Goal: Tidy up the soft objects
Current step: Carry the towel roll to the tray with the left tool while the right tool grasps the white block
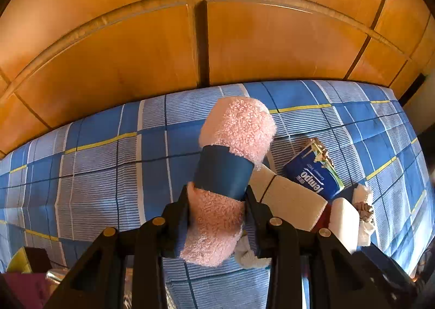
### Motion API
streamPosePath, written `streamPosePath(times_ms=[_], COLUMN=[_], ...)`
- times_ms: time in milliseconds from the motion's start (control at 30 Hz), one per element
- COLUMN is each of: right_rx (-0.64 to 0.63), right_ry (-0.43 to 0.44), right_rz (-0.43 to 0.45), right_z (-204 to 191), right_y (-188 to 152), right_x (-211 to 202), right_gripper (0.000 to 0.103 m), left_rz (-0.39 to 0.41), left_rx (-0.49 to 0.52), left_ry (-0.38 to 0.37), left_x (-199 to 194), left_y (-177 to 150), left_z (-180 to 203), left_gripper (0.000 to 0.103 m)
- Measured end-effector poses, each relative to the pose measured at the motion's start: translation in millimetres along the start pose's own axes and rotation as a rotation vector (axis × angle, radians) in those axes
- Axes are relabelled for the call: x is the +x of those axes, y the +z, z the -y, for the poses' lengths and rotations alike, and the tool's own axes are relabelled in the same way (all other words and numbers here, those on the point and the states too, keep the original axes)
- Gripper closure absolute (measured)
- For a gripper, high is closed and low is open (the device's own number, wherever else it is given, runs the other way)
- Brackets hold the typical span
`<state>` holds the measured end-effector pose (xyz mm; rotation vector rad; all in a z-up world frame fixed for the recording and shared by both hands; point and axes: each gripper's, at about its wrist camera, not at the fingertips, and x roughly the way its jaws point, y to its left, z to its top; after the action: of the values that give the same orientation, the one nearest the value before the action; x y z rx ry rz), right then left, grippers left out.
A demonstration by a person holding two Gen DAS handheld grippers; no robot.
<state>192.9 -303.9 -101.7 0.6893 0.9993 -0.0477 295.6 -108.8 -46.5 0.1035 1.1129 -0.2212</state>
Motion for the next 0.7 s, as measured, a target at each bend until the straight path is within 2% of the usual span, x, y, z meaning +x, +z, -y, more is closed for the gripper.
streamPosePath(times_ms=[100, 233, 267, 300, 367, 500, 700], right_rx=[-0.027, -0.098, -0.112, -0.12, -0.117, -0.166, -0.269], right_ry=[-0.029, -0.073, -0.078, -0.082, -0.079, -0.056, -0.057], right_rz=[-0.016, -0.028, -0.031, -0.037, -0.029, -0.011, 0.022], right_z=[-16.8, -32.7, -34.4, -34.7, -31.4, -28.4, -27.3], right_y=[4.7, 4.1, 1.6, -0.7, -5.6, -18.3, -46.3], right_x=[9.9, 21.2, 23.0, 24.6, 23.6, 9.8, -21.9], right_gripper=[0.01, 0.01, 0.012, 0.025, 0.041, 0.045, 0.045], left_rz=[0.008, 0.016, 0.019, 0.022, 0.027, 0.033, 0.039], left_rx=[-0.004, -0.005, -0.002, 0.001, 0.007, 0.011, 0.016], left_ry=[-0.01, -0.029, -0.038, -0.041, -0.05, -0.072, -0.12], left_x=[-4.7, -11.4, -15.4, -16.5, -21.8, -29.9, -42.5], left_y=[-4.1, -11.9, -15.3, -17.2, -23.1, -35.6, -54.4], left_z=[0.6, 2.6, 3.3, 4.0, 5.4, 6.4, 8.7], left_gripper=[0.067, 0.067, 0.067, 0.067, 0.067, 0.067, 0.067])
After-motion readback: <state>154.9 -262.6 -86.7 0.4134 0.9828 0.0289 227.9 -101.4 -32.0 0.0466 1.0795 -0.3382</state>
